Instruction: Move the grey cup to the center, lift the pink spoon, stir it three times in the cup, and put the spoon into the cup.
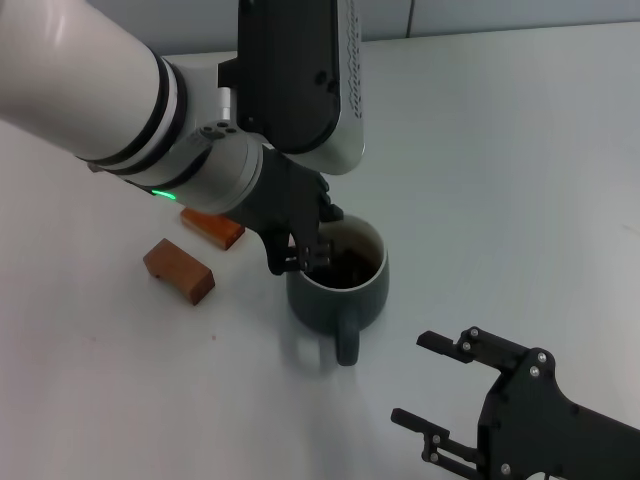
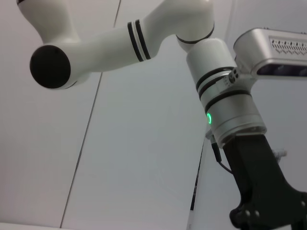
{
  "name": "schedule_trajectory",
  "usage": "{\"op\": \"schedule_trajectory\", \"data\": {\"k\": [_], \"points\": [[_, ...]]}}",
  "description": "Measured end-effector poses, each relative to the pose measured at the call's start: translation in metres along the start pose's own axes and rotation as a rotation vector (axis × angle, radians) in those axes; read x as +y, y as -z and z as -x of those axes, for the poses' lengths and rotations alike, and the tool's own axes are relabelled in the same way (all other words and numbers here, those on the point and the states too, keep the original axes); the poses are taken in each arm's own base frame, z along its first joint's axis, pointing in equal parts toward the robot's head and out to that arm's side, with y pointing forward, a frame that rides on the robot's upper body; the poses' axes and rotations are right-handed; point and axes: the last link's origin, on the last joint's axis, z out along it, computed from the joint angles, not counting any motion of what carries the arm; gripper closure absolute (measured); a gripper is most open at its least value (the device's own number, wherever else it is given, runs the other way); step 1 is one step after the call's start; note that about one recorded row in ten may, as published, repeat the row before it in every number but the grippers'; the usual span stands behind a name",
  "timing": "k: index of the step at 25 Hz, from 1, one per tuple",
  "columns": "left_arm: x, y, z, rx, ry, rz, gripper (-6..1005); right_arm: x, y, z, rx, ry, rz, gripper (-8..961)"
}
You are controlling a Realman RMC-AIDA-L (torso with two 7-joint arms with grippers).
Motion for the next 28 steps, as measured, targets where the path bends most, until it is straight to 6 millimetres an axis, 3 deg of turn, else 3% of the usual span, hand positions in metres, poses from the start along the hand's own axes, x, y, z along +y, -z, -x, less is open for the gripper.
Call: {"op": "schedule_trajectory", "data": {"k": [3,7,8,9,12,14,15,18,19,20,21,25,28], "points": [[0.0,0.006,-0.001,0.035,0.013,-0.01,760,0.0,0.0,0.0,0.0,0.001,0.0,323],[-0.008,0.029,0.004,0.126,0.044,-0.091,752,-0.001,0.0,0.0,-0.001,0.002,0.0,323],[-0.008,0.029,0.004,0.126,0.044,-0.091,705,-0.001,0.0,0.0,-0.001,0.003,-0.002,323],[-0.012,0.05,0.008,0.22,0.06,-0.157,658,-0.001,0.0,0.0,0.0,0.003,-0.006,323],[-0.016,0.079,0.02,0.36,0.085,-0.256,518,-0.001,0.001,0.0,0.002,0.002,-0.008,323],[-0.012,0.107,0.045,0.508,0.104,-0.357,320,-0.002,0.001,0.0,0.004,0.004,-0.01,323],[-0.012,0.107,0.045,0.508,0.104,-0.357,303,-0.002,0.001,0.0,0.004,0.004,-0.01,323],[0.002,0.125,0.08,0.634,0.123,-0.447,251,-0.004,0.002,0.0,0.007,-0.001,-0.016,323],[0.015,0.127,0.106,0.678,0.147,-0.486,234,-0.005,0.003,-0.001,0.009,-0.001,-0.018,324],[0.015,0.127,0.106,0.678,0.147,-0.486,217,-0.005,0.003,-0.001,0.009,-0.001,-0.018,324],[0.024,0.124,0.123,0.703,0.162,-0.497,200,-0.005,0.003,-0.001,0.009,0.0,-0.019,324],[0.059,0.109,0.161,0.77,0.219,-0.466,200,-0.008,0.004,0.0,0.01,-0.007,-0.022,324],[0.089,0.084,0.182,0.808,0.25,-0.386,200,-0.013,0.005,0.0,0.011,-0.013,-0.029,324]]}}
